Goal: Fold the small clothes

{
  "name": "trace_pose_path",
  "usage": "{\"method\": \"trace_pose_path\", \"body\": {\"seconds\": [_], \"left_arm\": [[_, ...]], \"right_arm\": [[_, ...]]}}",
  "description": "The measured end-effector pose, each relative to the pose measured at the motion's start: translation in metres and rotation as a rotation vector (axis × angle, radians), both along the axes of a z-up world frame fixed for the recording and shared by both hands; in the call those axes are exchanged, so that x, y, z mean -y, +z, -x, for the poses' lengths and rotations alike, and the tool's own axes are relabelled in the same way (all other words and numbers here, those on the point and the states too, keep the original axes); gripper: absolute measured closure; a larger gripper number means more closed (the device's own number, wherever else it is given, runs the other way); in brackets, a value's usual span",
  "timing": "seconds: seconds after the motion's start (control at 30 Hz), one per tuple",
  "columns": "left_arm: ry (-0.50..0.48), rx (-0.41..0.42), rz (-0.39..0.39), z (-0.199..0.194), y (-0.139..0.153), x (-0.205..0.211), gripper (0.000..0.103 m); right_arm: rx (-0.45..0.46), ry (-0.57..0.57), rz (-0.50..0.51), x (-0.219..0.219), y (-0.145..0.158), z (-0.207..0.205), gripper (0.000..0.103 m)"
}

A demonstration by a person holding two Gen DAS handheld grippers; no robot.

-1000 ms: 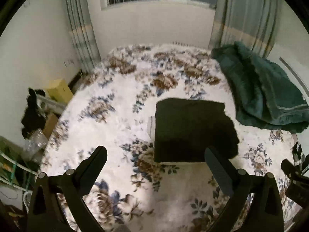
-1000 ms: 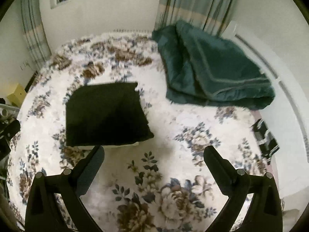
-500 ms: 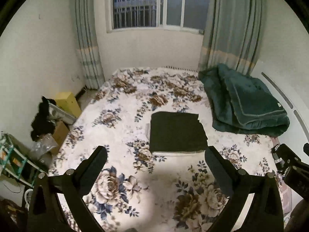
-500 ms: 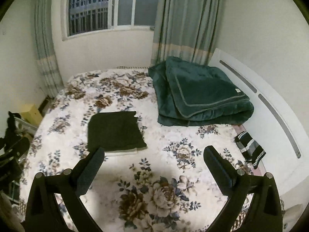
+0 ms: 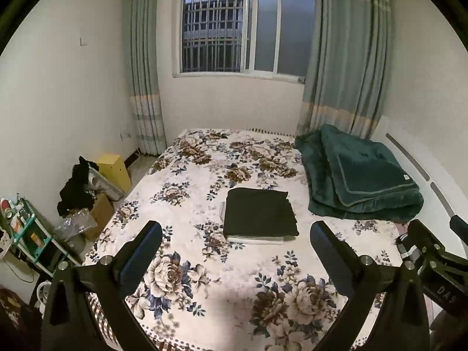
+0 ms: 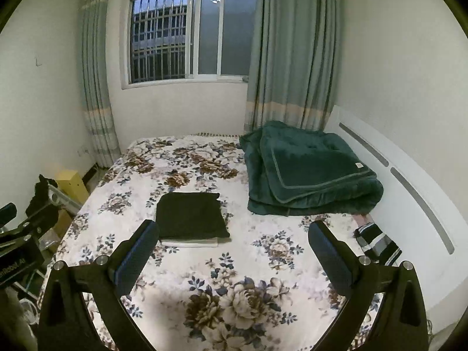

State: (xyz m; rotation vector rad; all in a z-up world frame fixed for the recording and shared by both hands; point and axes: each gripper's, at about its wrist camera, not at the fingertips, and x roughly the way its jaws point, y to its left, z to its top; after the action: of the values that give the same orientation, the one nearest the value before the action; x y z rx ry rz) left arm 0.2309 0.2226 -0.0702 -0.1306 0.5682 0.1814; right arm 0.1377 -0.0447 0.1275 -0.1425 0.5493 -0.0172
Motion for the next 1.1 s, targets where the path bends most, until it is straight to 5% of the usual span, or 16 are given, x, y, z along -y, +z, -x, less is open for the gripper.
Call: {"method": "trace_pose_path", "body": {"seconds": [0.3, 1.1], "left_arm": [[0.021, 0.06, -0.028, 0.035, 0.015, 0.013, 0.0], [0.035, 0.068, -0.036, 0.053, 0.014, 0.018, 0.0]], "right_arm": [[0.026, 0.036, -0.013, 0.01, 0.017, 0.037, 0.0], [0.015, 0.044, -0.043, 0.019, 0.017, 0.04, 0.0]]}}
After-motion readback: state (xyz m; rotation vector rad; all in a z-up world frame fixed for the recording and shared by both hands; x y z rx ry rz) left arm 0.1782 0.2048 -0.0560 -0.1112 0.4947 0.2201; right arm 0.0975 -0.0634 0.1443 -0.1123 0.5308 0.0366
